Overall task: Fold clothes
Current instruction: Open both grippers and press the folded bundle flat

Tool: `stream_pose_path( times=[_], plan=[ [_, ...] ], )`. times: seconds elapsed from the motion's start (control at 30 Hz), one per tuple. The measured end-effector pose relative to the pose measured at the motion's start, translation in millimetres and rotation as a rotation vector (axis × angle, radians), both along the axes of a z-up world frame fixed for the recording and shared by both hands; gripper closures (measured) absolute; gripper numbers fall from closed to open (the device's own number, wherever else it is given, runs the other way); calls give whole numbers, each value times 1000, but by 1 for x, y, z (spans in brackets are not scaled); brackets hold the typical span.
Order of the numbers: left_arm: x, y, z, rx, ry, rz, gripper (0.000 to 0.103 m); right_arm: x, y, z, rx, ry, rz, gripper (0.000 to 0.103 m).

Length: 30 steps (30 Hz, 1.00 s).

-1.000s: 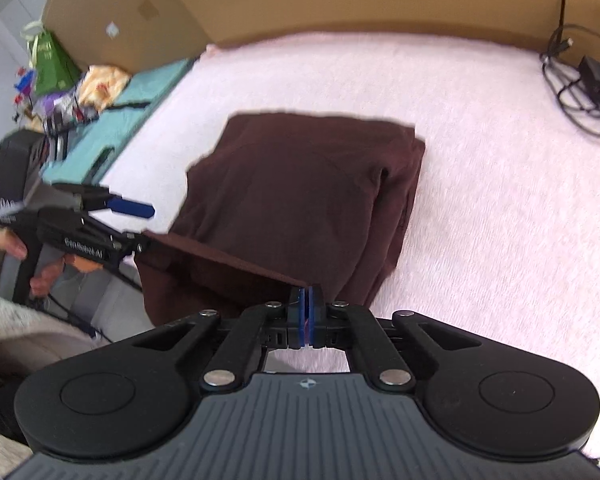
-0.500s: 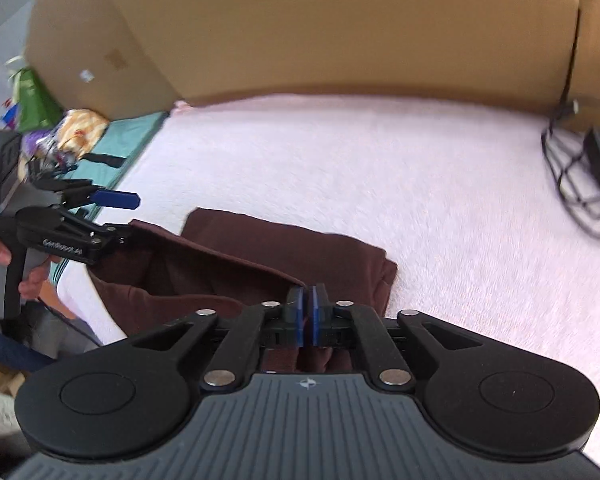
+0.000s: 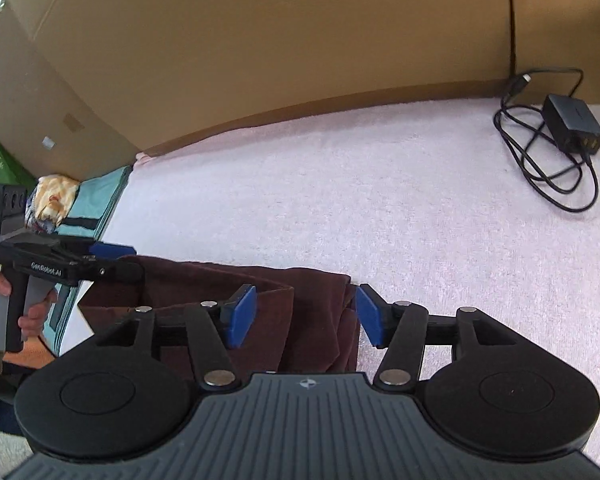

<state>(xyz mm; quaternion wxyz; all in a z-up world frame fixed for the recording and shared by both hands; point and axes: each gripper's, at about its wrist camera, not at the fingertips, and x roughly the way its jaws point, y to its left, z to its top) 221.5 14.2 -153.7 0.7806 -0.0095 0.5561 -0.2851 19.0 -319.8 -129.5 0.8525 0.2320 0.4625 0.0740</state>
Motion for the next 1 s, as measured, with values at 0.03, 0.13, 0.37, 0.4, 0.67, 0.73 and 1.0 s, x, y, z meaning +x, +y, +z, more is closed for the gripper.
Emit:
stream_pose_path(
  times=[0.03,0.13,0.37,0.4,0.67,0.73,1.0],
  plan=[
    [4,3,-2,-6,12,18,9,3,-5,-2,32,9,-29,42],
    [8,15,-1,-48,31,59,9,1,-11,-1,83,-17,-56,42],
    [-5,47,13,-76,-8,116,9,-28,16,4,10,-124,166,42],
    [-6,52,12,-75,1,135,9,-31,21,2,4,-126,190,42],
    [-57,21,8,-55,-63,-77,9,-26,37,-19,-4,-92,280,42],
    [-65,10,4,-53,-61,-121,9,-25,40,-23,-20,-87,297,43],
    [-72,2,8,-142,-78,-126,27,-32,29,-27,26,-73,233,49]
  ],
)
